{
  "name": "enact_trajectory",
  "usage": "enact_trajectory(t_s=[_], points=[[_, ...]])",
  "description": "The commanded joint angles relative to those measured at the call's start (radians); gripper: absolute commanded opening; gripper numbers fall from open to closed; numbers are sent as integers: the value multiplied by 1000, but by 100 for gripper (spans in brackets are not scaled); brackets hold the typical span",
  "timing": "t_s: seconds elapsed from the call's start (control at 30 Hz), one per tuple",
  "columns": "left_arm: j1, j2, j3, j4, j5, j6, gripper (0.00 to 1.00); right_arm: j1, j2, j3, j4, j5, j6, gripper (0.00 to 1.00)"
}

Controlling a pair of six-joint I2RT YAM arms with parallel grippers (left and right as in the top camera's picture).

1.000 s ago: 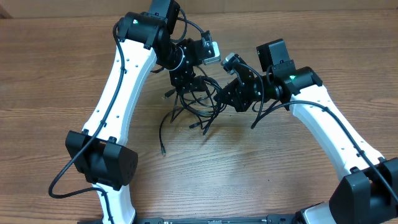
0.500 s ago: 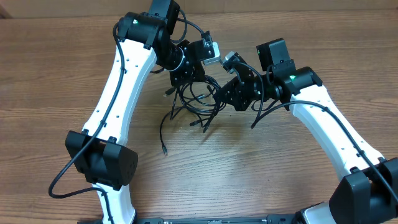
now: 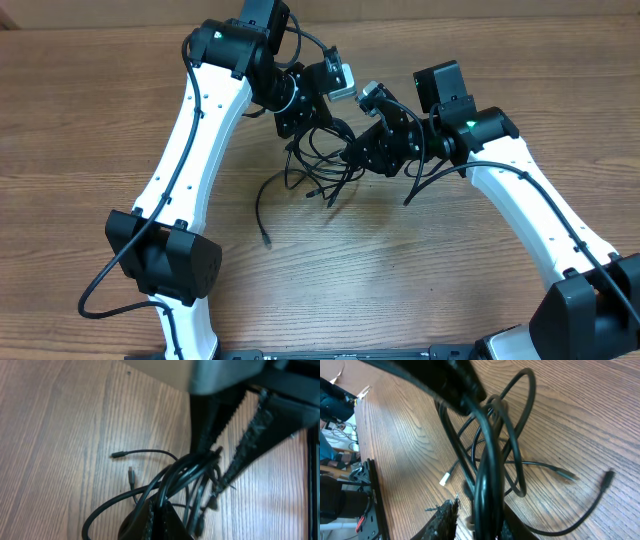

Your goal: Untangle cables

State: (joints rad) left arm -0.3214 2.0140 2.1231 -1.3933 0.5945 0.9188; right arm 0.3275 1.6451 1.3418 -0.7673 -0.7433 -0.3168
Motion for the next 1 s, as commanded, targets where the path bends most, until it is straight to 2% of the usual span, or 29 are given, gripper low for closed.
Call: enact_trajectory(t_s=[0.0, 0.27, 0.33, 0.4, 0.5, 0.73, 0.87, 0.97], points=[[1, -23, 21, 35, 23, -118, 5, -2, -11, 7, 3, -21, -5, 25], [27, -23, 21, 103, 6, -295, 4, -2, -11, 7, 3, -18, -5, 27], [40, -23, 21, 126, -26, -382, 4, -2, -11, 7, 3, -18, -5, 27], [48, -23, 21, 134, -33, -414, 4, -2, -11, 7, 3, -18, -5, 21], [61, -23, 21, 135, -32, -431, 4, -2, -11, 7, 3, -18, -5, 5], [62, -23, 21, 154, -53, -506, 5, -2, -11, 7, 1, -18, -5, 4], [67, -23, 21, 199, -118, -641, 5, -2, -11, 7, -10, -18, -5, 4], [73, -23, 21, 233, -200, -793, 5, -2, -11, 7, -15, -18, -5, 4]])
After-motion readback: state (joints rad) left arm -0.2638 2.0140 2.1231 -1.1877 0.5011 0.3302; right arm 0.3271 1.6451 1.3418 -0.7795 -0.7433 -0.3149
